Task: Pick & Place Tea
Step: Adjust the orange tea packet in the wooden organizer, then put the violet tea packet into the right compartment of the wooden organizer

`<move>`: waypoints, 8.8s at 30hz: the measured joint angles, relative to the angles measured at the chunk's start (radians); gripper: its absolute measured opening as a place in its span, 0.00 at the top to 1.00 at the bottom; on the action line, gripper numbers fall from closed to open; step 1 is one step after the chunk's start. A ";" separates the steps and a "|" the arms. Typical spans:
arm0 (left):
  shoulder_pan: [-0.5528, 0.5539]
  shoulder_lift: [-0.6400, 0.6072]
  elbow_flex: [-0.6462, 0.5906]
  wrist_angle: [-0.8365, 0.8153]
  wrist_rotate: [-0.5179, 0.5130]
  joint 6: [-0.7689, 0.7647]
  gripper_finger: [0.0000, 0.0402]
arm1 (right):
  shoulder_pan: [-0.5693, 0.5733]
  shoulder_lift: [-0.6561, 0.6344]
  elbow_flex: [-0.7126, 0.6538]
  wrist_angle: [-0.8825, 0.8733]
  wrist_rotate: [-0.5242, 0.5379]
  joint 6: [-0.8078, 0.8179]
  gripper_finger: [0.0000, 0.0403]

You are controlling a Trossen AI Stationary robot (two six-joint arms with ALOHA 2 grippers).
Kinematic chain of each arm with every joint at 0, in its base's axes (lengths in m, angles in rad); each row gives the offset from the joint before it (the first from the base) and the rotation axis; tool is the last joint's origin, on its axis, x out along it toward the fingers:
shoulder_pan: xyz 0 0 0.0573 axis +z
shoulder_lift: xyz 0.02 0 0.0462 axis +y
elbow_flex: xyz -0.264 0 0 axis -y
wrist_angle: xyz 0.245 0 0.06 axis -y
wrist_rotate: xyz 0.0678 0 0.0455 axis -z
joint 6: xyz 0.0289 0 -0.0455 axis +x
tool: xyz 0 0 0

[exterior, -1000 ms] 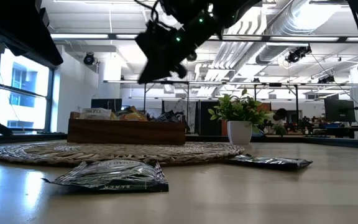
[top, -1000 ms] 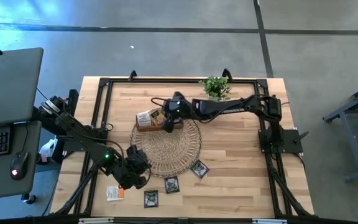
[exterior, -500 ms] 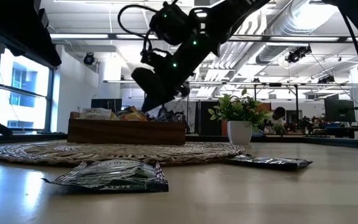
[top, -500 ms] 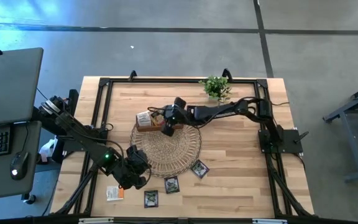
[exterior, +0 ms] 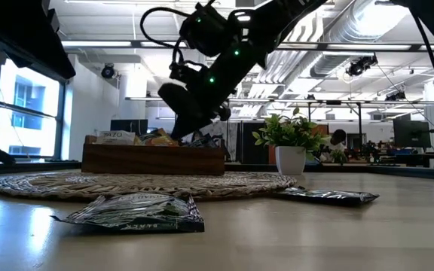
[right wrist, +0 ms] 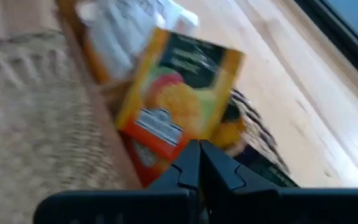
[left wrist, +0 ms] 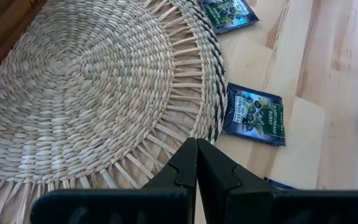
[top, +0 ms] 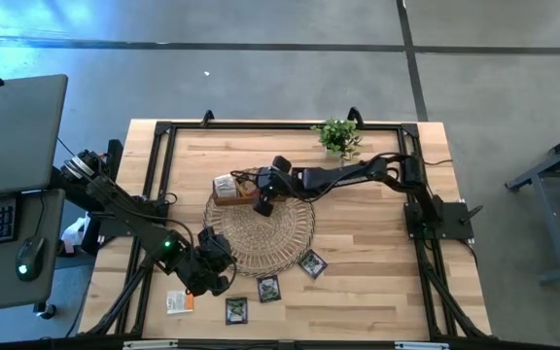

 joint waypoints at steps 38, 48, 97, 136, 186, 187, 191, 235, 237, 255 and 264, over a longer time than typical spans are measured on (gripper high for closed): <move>0.000 0.000 0.000 -0.007 -0.008 0.000 0.99 | 0.218 -0.099 0.178 -0.607 0.097 0.026 1.00; 0.000 0.000 0.000 -0.004 -0.003 0.000 0.99 | 0.439 -0.108 0.164 -0.690 -0.067 0.117 0.93; 0.000 0.000 0.000 -0.001 -0.007 0.008 0.99 | 0.388 -0.108 -0.272 -0.478 -0.264 0.596 0.61; 0.000 0.000 0.000 0.000 -0.030 0.008 0.99 | 0.224 -0.137 -0.329 0.365 0.688 0.379 1.00; 0.000 0.000 0.000 0.000 -0.036 0.008 0.99 | 0.493 -0.199 -0.324 0.465 -0.013 -0.020 0.80; 0.000 0.000 0.000 0.000 -0.036 0.008 0.99 | 0.505 -0.186 -0.324 0.450 -0.013 0.003 0.78; 0.000 0.000 0.000 -0.001 -0.036 0.008 0.99 | 0.539 -0.116 -0.324 0.473 -0.012 0.096 0.70; -0.071 -0.124 -0.234 -0.448 0.682 -0.407 0.99 | 0.496 0.003 -0.325 0.730 -0.016 0.163 0.67; -0.071 -0.124 -0.234 -0.429 0.655 -0.407 0.99 | 0.496 0.003 -0.325 0.734 -0.013 0.140 0.67; -0.071 -0.124 -0.234 -0.440 0.567 -0.366 0.92 | 0.496 0.002 -0.325 0.798 -0.013 0.022 0.67; -0.072 -0.124 -0.234 -0.425 0.592 -0.644 0.60 | 0.496 0.002 -0.325 0.797 -0.013 -0.001 0.67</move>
